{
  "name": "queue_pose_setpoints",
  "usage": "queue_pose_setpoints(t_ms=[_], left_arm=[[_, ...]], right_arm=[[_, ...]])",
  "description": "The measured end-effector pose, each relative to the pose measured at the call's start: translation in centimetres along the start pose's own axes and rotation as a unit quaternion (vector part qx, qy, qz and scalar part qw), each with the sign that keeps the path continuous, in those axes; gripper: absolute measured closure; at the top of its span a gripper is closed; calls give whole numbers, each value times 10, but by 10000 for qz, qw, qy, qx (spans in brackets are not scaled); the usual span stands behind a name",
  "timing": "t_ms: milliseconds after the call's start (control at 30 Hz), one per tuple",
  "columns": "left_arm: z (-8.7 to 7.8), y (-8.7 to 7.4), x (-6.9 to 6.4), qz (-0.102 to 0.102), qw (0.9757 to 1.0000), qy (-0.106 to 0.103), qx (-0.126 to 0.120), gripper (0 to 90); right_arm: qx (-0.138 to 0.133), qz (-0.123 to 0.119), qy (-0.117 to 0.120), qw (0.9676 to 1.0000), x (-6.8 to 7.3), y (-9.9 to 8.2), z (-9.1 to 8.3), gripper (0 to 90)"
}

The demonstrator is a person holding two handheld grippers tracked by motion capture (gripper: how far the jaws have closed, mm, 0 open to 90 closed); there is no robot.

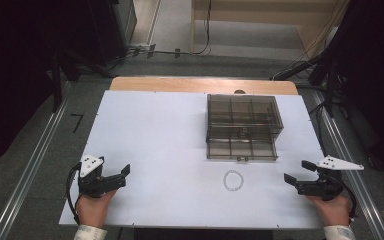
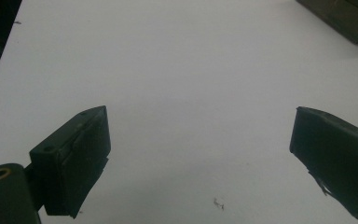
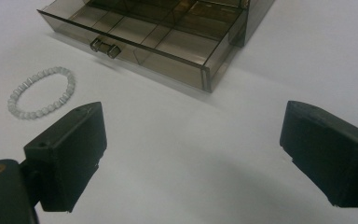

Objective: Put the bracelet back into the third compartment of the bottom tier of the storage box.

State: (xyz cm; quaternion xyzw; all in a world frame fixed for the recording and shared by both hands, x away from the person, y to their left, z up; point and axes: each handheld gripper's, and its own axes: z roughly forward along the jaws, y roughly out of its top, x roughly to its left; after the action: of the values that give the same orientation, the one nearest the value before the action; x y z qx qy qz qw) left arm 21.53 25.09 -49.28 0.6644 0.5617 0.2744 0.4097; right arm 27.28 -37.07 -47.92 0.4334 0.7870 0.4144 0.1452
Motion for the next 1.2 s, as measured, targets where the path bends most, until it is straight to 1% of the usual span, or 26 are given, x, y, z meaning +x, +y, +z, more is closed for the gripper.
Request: queue_pose_setpoints(t_ms=[167, 500, 600, 933, 967, 1000, 1200], left_arm=[[-1, 0, 0, 12, 10000, 29, -22, 56], [-1, 0, 0, 9, 10000, 22, -18, 57], [-1, 0, -1, 19, 10000, 6, -4, 63], [0, -1, -1, 44, 10000, -6, 32, 63], [0, -1, -1, 43, 10000, -5, 30, 63], [0, -1, -1, 46, 10000, -4, 25, 63], [-1, -1, -1, 45, 10000, 2, 25, 63]], right_arm=[[-6, -5, 2, 10000, 0, 0, 0, 59], [-10, 2, 26, 10000, 1, 0, 0, 59], [17, -27, 90, 10000, 2, 1, 2, 60], [62, -87, 162, 9998, 7, 3, 5, 60], [78, -124, 200, 9997, 8, 3, 6, 94], [77, -151, 204, 9996, 9, 3, 6, 109], [55, -183, 232, 9995, 13, 5, 7, 109]])
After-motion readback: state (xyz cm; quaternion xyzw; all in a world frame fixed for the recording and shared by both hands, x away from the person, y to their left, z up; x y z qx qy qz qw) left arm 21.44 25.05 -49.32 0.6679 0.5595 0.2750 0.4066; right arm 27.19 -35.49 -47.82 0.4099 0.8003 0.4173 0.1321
